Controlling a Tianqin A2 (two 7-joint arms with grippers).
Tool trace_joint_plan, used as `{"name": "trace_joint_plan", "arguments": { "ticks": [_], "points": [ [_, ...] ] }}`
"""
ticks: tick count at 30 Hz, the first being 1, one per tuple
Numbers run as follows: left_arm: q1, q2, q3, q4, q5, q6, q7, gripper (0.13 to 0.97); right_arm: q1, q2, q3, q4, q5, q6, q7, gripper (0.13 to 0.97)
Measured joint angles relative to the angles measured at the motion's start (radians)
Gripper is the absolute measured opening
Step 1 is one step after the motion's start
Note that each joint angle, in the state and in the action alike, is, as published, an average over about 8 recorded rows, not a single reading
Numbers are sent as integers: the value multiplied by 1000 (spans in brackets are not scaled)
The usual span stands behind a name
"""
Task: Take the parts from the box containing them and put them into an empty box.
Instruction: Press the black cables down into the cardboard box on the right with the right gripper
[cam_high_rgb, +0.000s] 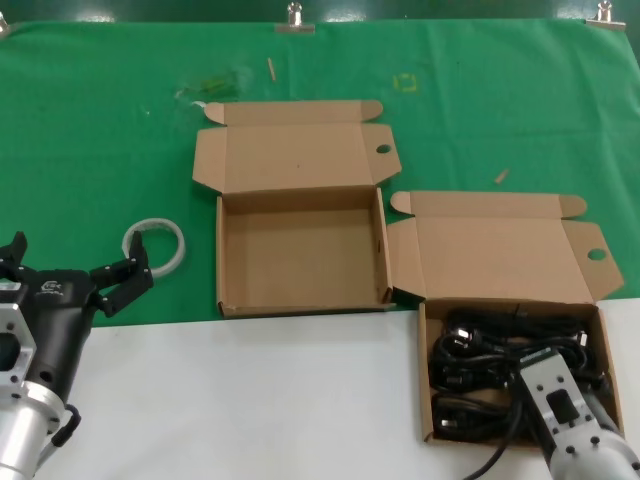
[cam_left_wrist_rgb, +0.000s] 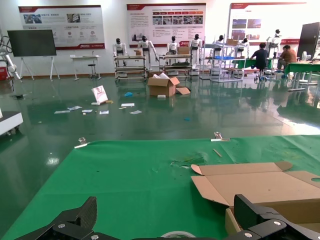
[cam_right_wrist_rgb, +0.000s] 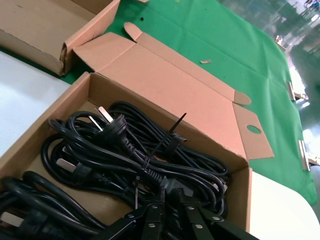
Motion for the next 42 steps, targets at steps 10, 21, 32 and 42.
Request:
{"name": "trace_joint_plan", "arguments": {
  "ticks": [10,21,32,42],
  "points": [
    [0,0,0,0,0,0,0,965,42,0,-2,-45,0,-26,-27,239],
    [0,0,0,0,0,0,0,965,71,0,-21,-59,0,-29,-33,412],
    [0,0,0,0,0,0,0,965,76,0,-27,-65,0,-29,-26,664],
    [0,0,0,0,0,0,0,965,91,0,-16,-89,0,-40,-37,755]
  ]
}}
